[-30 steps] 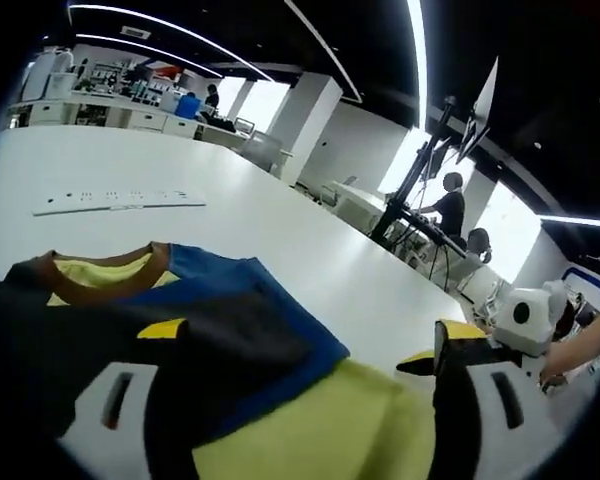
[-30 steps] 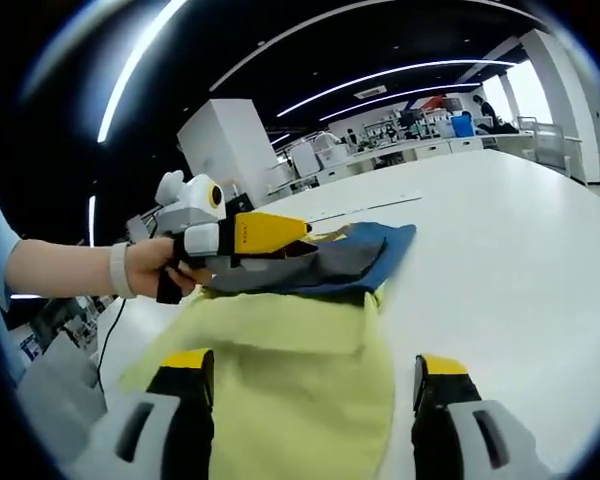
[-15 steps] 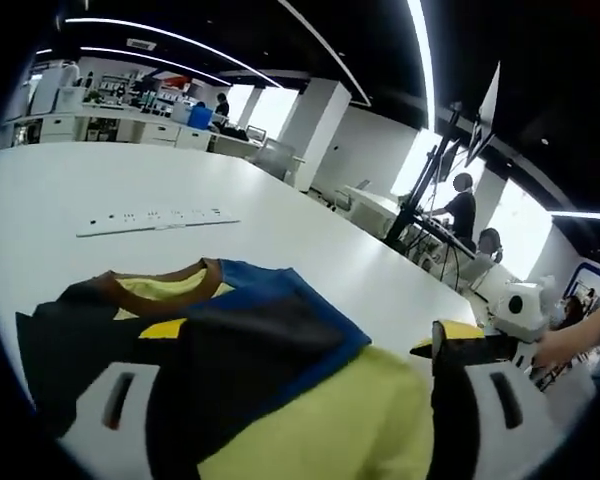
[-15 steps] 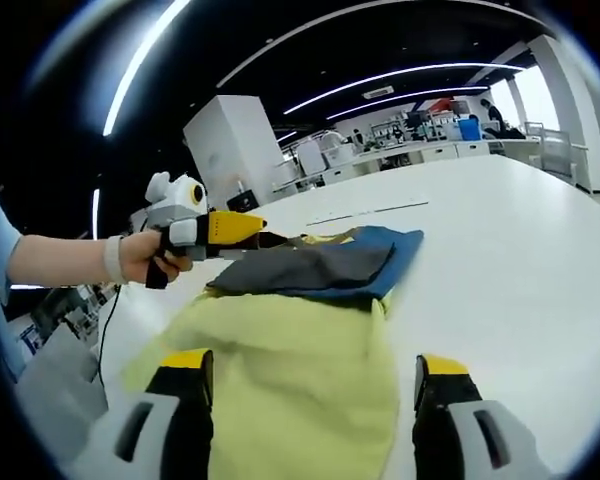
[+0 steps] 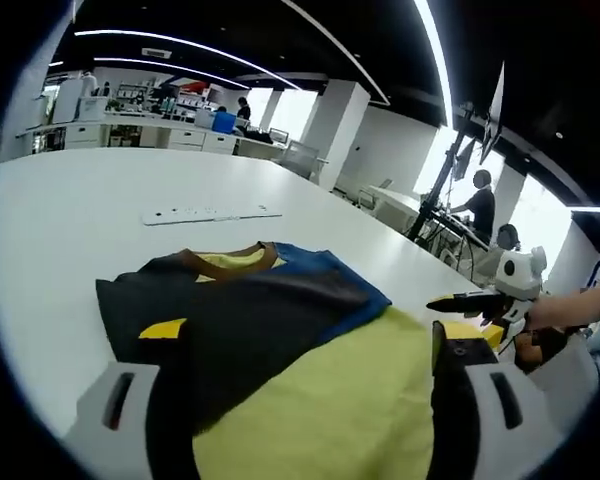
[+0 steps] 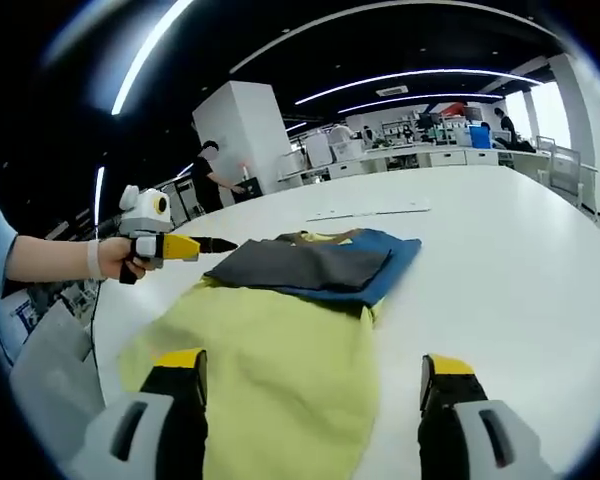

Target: Fold the garment on the visible template until the final outline fits inside the template.

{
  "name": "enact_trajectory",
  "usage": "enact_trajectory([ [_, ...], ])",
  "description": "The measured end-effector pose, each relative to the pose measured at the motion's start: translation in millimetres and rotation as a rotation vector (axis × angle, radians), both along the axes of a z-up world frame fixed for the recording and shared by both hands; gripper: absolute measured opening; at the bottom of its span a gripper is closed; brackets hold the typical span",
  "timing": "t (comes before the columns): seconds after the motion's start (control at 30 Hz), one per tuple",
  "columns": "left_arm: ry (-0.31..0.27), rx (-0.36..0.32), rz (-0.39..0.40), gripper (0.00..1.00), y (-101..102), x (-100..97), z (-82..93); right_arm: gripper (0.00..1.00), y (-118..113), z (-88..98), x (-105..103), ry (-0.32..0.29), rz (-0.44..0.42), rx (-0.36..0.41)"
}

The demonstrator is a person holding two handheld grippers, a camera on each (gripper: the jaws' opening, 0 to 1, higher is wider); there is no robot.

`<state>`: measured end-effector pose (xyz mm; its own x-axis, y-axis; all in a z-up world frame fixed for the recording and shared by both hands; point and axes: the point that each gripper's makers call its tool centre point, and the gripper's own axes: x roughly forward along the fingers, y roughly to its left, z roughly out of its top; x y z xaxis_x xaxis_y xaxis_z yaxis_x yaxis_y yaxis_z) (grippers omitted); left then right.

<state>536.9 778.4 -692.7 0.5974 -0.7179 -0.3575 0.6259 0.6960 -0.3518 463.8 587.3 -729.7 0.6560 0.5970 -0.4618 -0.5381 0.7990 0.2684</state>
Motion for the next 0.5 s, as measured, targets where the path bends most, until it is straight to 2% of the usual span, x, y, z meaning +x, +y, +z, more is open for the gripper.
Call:
enact_trajectory([
  [0.2,-0.005,0.004,0.041,0.95,27.4,-20.8,1.8,0.88,2.4,4.9,-3.5,-0.009,0.026,-0.01],
  [0.5,-0.01,0.038,0.062,0.95,53.6,-54.4,-2.3,0.87,-4.2,8.7,-10.3,-0.012,0.045,-0.031],
])
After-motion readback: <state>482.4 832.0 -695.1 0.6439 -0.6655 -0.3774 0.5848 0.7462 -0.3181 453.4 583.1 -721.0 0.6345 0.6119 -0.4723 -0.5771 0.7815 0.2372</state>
